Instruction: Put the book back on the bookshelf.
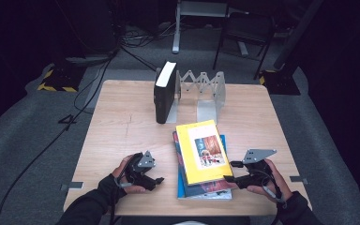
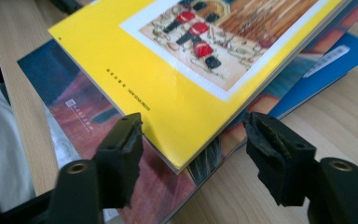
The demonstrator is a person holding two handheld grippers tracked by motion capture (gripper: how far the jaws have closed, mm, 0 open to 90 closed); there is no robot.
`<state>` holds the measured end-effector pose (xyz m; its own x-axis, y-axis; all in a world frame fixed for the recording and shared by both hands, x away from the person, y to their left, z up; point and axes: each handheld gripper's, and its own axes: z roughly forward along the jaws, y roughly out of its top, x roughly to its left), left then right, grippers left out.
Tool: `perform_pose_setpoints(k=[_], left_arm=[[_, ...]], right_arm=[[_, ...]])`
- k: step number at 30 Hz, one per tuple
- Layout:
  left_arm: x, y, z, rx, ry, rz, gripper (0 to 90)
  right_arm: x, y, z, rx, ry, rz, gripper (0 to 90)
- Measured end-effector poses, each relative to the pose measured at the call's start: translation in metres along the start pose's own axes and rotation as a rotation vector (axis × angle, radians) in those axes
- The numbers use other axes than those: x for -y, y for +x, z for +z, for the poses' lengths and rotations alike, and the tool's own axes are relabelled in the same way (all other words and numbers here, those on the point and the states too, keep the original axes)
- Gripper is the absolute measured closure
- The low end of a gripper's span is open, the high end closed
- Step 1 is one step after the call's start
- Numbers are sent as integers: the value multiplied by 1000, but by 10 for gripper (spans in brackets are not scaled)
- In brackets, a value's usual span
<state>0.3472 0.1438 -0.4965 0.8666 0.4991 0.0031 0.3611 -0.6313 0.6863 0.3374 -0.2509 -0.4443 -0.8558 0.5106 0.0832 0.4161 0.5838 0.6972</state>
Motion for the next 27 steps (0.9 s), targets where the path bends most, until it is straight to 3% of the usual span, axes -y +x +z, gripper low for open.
perform_pose_setpoints(k=[3, 9, 17, 27], left_arm=[[-13, 4, -1, 10, -60, -19, 198], [-34, 18, 6, -45, -102, -25, 219], [-54, 26, 21, -64, -99, -4, 229], [-58, 34, 24, -51, -121, -33, 191]], right_arm=[[-2, -3, 4, -35, 35, 8, 316], [-9, -9, 6, -75, 51, 21, 294], [-19, -17, 8, -114, 40, 40, 291], [-31, -26, 15, -102, 60, 53, 321]])
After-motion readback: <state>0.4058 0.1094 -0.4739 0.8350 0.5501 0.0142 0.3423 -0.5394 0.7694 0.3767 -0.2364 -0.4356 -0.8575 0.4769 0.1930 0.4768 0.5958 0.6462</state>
